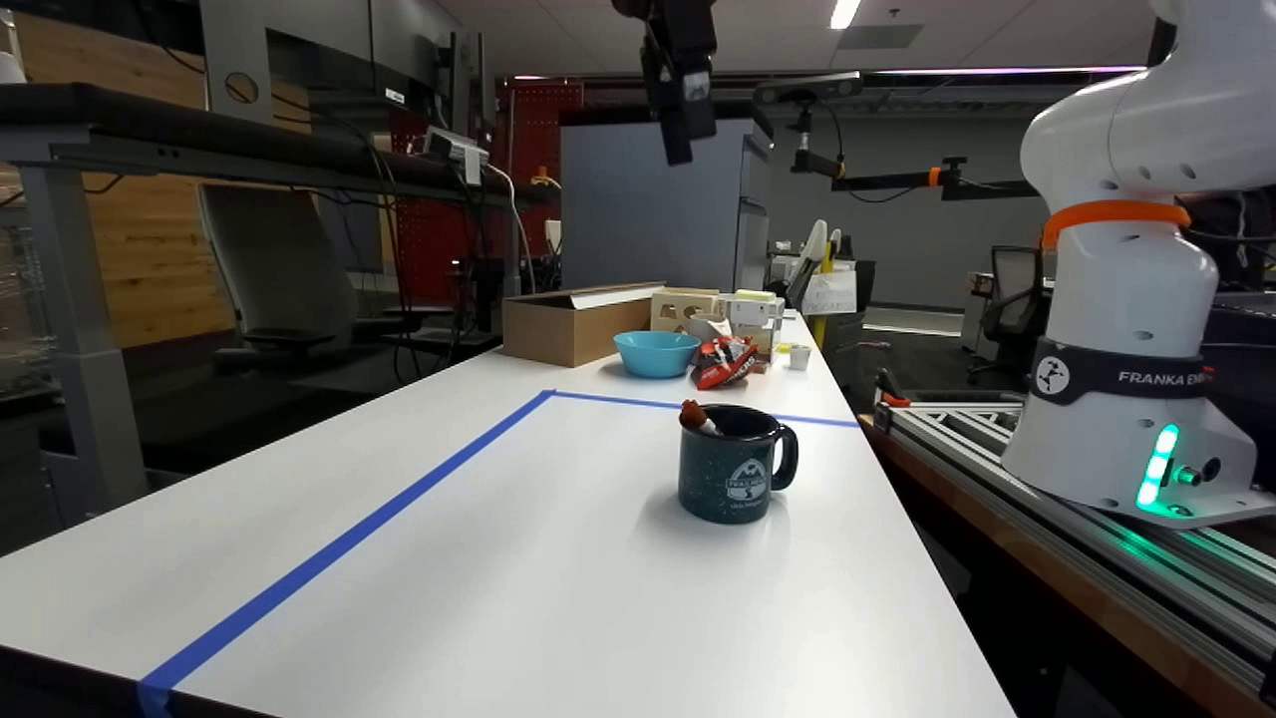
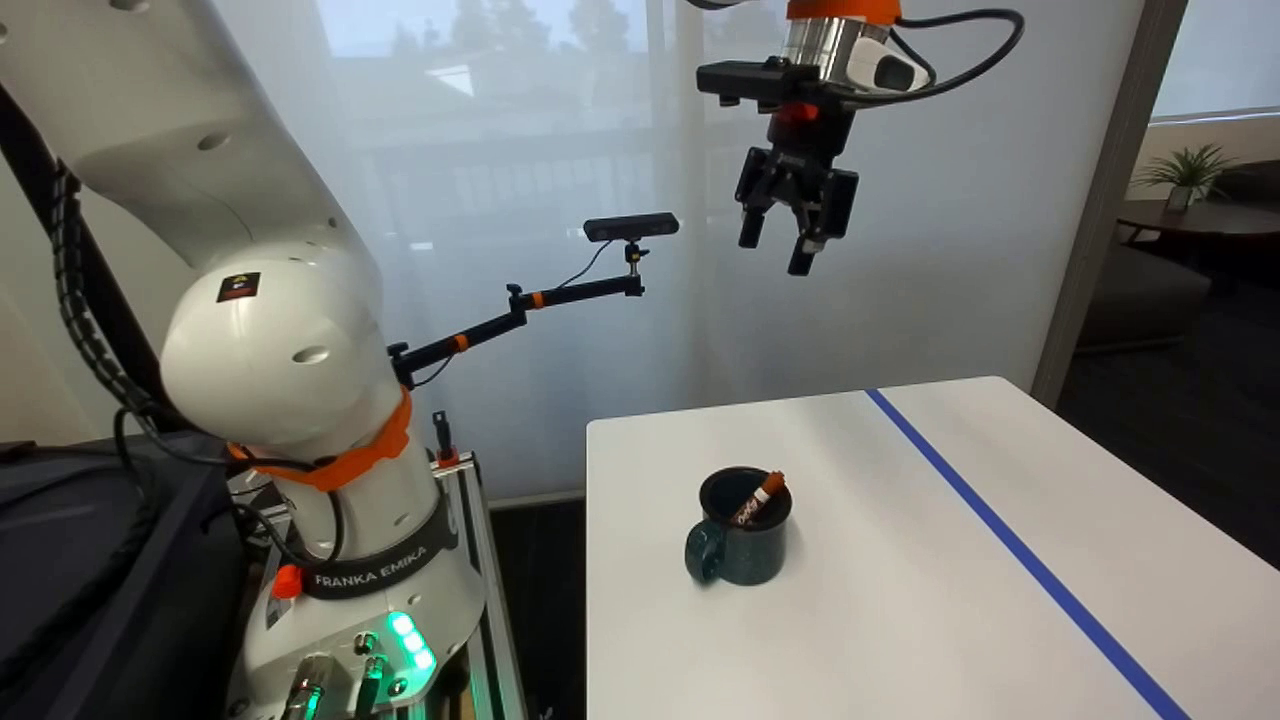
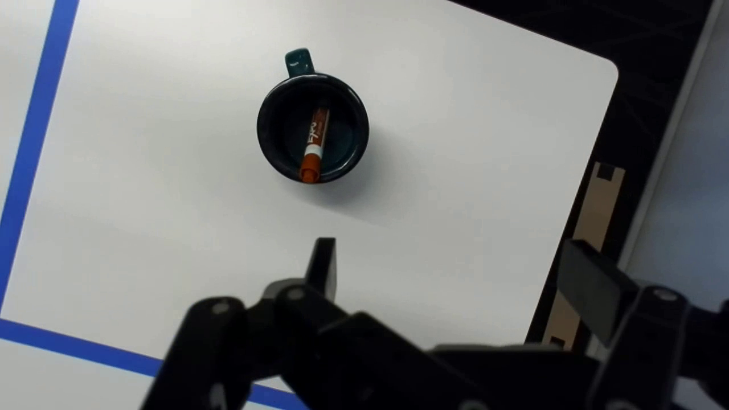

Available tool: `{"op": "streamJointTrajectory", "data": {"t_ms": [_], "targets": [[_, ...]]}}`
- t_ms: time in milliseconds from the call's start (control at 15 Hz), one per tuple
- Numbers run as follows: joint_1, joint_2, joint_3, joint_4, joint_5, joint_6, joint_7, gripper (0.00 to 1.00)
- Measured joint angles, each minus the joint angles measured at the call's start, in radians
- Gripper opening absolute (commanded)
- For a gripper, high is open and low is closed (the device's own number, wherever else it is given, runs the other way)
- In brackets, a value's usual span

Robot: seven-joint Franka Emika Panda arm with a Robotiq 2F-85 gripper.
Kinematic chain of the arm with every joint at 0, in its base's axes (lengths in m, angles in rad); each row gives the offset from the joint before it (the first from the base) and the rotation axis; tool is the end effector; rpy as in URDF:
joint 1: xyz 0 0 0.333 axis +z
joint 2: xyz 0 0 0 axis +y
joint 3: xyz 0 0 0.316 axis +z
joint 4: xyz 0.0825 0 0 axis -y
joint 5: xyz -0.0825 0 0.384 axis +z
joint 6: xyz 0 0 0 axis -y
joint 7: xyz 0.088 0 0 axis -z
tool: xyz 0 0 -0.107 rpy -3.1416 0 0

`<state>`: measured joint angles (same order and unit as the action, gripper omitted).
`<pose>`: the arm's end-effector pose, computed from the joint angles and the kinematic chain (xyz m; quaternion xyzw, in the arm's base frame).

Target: Take the red marker out of the mug.

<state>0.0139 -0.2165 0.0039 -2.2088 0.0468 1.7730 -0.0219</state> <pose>0.4593 0.0123 0.4540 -0.9937 -0.0125 0.1094 0.0221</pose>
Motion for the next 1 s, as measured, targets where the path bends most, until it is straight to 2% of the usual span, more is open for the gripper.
{"op": "streamJointTrajectory", "data": {"t_ms": [400, 1000], "targets": [[-0.001, -0.002, 0.022, -0.089, -0.014, 0.014, 0.08, 1.0], [-0.032, 0.017, -0.015, -0.175, -0.032, 0.045, 0.06, 1.0]]}}
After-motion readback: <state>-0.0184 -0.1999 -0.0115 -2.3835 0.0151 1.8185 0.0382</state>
